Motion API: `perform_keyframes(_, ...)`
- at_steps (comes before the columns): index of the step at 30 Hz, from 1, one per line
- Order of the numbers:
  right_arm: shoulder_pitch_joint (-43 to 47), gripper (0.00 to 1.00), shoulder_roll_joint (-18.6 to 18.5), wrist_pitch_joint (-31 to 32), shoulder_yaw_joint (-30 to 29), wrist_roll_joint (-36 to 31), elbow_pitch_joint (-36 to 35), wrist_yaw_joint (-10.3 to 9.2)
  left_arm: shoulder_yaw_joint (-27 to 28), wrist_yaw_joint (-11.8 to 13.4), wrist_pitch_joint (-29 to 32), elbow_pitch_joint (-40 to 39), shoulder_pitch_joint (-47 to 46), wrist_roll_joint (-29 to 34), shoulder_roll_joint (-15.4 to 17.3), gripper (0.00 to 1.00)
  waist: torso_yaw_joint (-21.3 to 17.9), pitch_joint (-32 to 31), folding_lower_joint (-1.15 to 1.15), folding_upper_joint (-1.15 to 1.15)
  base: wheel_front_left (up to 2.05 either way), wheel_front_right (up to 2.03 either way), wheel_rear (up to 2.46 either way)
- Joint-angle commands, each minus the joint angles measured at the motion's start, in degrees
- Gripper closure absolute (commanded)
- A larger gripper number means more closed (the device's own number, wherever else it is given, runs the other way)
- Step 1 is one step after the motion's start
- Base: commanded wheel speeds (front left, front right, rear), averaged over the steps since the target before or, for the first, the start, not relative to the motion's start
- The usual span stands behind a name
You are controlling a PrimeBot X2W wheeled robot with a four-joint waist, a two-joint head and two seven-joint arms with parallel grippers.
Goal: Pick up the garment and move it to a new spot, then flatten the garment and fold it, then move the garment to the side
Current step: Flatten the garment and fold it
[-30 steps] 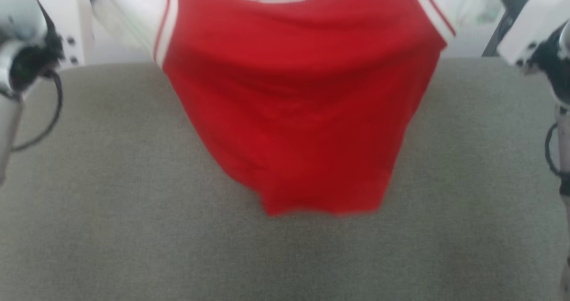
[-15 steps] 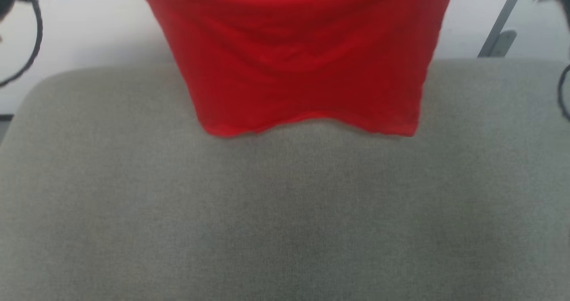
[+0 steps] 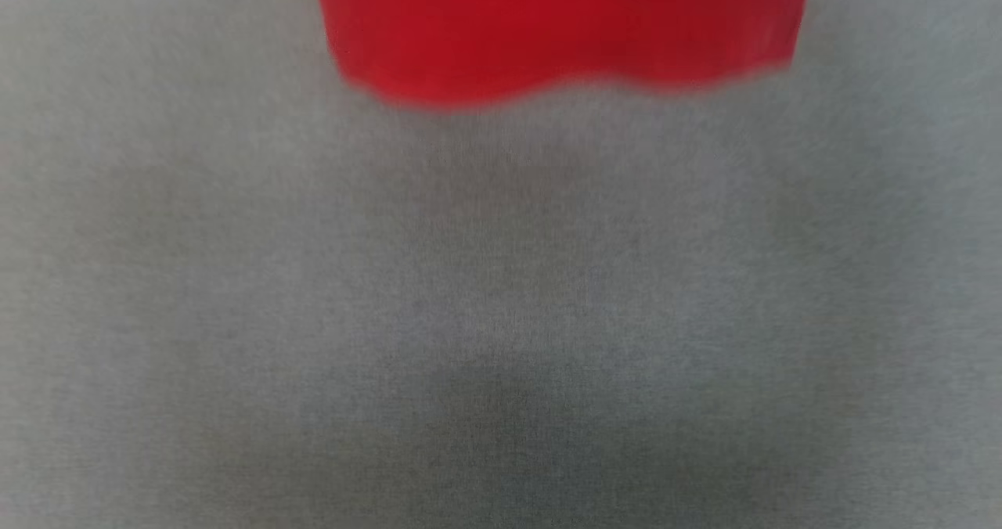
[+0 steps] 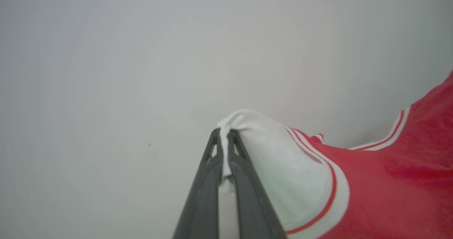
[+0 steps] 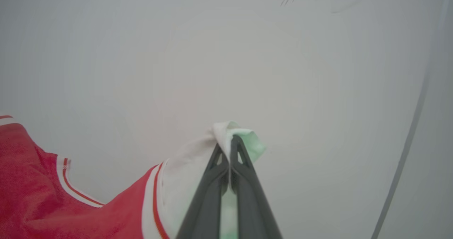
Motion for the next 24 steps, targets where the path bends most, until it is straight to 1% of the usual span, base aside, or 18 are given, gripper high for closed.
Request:
perform_keyframes(1,-3.0,1.00,-0.3,-4.7,0.3,-1.7,2.2,-0.07,0.0,0.9,-3.0,1.4,-2.9,1.5,-0.8,1.00,0.4,6.0,0.00,0.00,0.00,0.00,0.00)
perform_keyframes(2,-5.6,1.00,-0.1,-10.0,0.1,-3.9,4.3,-0.07,0.0,1.4,-6.5,2.6,-5.4,2.5,-1.8,1.00,0.6,8.0,0.00,0.00,0.00,0.00,0.00)
perform_keyframes(4,-7.9,1.00,-0.1,-12.7,-0.6,-6.5,5.9,-0.07,0.3,2.4,-11.4,3.4,-8.1,4.0,-2.2,1.00,0.7,9.4,0.00,0.00,0.00,0.00,0.00)
perform_keyframes(7,-9.9,1.00,-0.5,-13.8,-1.1,-11.1,6.1,-0.07,0.2,3.1,-17.9,4.9,-9.9,5.2,-3.4,1.00,1.6,10.9,0.00,0.00,0.00,0.00,0.00)
perform_keyframes(10,-7.8,1.00,-1.1,-13.8,-0.5,-14.6,3.8,-0.07,-0.3,1.3,-21.4,7.5,-9.4,4.9,-4.3,1.00,2.6,11.5,0.00,0.00,0.00,0.00,0.00)
perform_keyframes(11,-6.6,1.00,-1.1,-13.8,-0.2,-14.7,4.1,-0.07,-0.4,0.8,-22.0,8.4,-8.8,4.6,-4.4,1.00,2.8,11.5,0.00,0.00,0.00,0.00,0.00)
perform_keyframes(13,-4.0,1.00,-1.2,-13.8,1.3,-14.0,5.3,-0.07,-0.8,0.3,-22.8,10.5,-6.9,4.3,-4.7,1.00,3.2,10.9,0.00,0.00,0.00,0.00,0.00)
perform_keyframes(16,0.3,1.00,-1.6,-13.9,3.7,-10.5,7.9,-0.08,-2.3,-1.6,-22.6,12.8,-2.9,3.6,-5.2,1.00,3.7,9.2,0.00,0.00,0.00,0.00,0.00)
perform_keyframes(19,5.7,1.00,-2.3,-13.9,7.0,-4.6,10.0,-0.08,-3.3,-3.0,-21.9,14.2,2.0,2.6,-4.9,1.00,4.1,7.1,0.00,0.00,0.00,0.00,0.00)
perform_keyframes(20,7.0,1.00,-2.8,-13.9,8.3,-2.7,10.1,-0.08,-3.4,-3.3,-21.7,14.3,3.9,1.7,-5.1,1.00,4.2,6.3,0.00,0.00,0.00,0.00,0.00)
perform_keyframes(21,7.0,1.00,-2.8,-13.9,8.3,-2.7,10.1,-0.08,-3.4,-3.3,-21.7,14.3,3.9,1.7,-5.1,1.00,4.2,6.3,0.00,0.00,0.00,0.00,0.00)
perform_keyframes(24,12.8,1.00,-4.4,-12.7,12.4,4.2,8.7,-0.08,-4.5,-4.1,-20.6,13.7,10.4,-0.4,-4.3,1.00,4.1,3.3,0.00,0.00,0.00,0.00,0.00)
